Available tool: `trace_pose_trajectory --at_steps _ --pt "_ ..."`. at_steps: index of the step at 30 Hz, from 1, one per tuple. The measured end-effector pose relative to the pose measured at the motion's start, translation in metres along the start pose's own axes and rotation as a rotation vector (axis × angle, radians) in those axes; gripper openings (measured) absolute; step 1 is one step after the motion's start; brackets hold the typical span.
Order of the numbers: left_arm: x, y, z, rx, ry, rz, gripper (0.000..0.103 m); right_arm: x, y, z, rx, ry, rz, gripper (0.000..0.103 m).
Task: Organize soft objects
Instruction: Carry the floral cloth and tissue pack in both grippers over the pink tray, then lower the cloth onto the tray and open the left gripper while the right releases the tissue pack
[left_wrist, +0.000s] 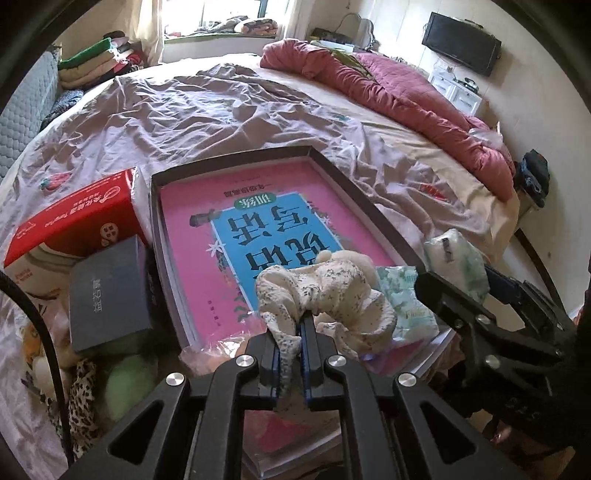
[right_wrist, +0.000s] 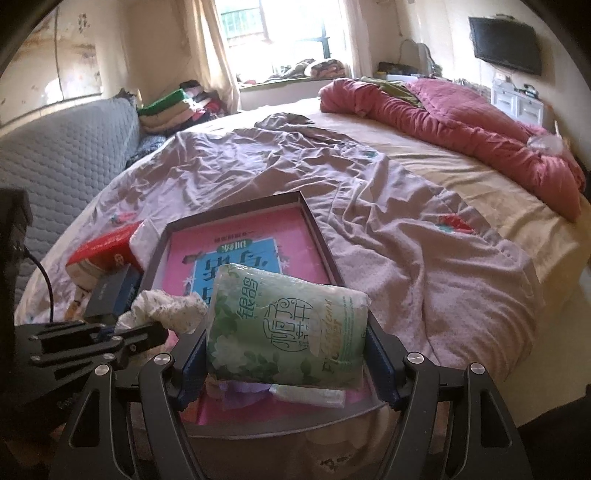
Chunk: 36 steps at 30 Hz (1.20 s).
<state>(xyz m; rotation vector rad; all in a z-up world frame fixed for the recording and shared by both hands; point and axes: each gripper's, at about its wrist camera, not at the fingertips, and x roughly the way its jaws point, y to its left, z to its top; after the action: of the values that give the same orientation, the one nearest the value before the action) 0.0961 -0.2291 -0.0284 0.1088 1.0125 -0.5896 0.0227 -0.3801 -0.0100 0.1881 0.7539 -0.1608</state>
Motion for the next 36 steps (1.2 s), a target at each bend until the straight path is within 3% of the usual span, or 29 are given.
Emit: trace_pose_trajectory --at_steps 12,21,25,36 --pt "0.006 0.013 -0.001 -0.032 0.028 -0.068 0.024 0.021 0.007 0.005 0.001 0.054 -0.021 0.075" --pt "0.008 0.009 -0.001 -0.022 0.011 -0.055 0.034 0.030 0.005 0.006 0.017 0.069 -0.015 0.075" --pt "0.009 0.012 -0.001 -0.049 -0.002 -0.053 0.043 0.033 0.003 0.004 0.027 0.076 -0.017 0.075" --pt "0.002 0.018 0.003 -0.064 -0.021 -0.056 0.048 0.038 0.004 0.002 0.036 0.079 -0.004 0.076"
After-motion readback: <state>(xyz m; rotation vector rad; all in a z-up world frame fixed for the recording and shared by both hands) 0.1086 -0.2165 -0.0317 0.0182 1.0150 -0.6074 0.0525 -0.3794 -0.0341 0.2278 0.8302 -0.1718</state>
